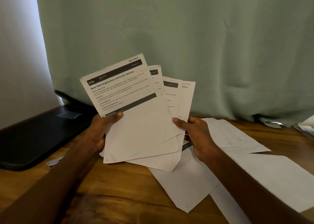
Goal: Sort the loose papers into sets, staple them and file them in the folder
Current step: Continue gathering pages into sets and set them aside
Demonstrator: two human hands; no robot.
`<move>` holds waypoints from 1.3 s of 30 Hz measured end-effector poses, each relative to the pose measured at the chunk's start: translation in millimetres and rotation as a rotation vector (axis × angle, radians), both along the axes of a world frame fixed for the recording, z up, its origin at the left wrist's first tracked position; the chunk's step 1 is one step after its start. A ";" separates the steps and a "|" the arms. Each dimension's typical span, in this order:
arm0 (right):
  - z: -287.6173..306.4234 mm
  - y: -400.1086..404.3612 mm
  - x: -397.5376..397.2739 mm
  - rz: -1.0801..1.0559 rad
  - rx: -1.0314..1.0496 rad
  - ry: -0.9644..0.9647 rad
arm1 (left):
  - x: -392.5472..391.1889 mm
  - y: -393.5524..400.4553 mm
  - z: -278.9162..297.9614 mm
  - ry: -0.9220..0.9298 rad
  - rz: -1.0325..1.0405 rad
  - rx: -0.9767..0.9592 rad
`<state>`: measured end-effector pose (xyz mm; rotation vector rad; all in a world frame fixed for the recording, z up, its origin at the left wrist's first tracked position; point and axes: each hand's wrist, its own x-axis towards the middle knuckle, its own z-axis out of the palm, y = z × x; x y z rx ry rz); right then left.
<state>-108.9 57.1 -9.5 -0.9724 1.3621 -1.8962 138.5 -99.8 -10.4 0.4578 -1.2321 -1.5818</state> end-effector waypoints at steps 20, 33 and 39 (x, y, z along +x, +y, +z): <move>-32.4 -5.1 19.7 -0.076 0.518 1.384 | 20.3 -24.1 -2.1 0.044 0.313 0.158; -9.3 0.6 -9.2 -0.245 0.398 0.907 | 11.2 -18.2 -3.9 0.025 0.220 0.138; 0.1 24.8 -84.1 -0.708 0.744 0.998 | -39.8 14.1 5.2 0.078 0.173 0.227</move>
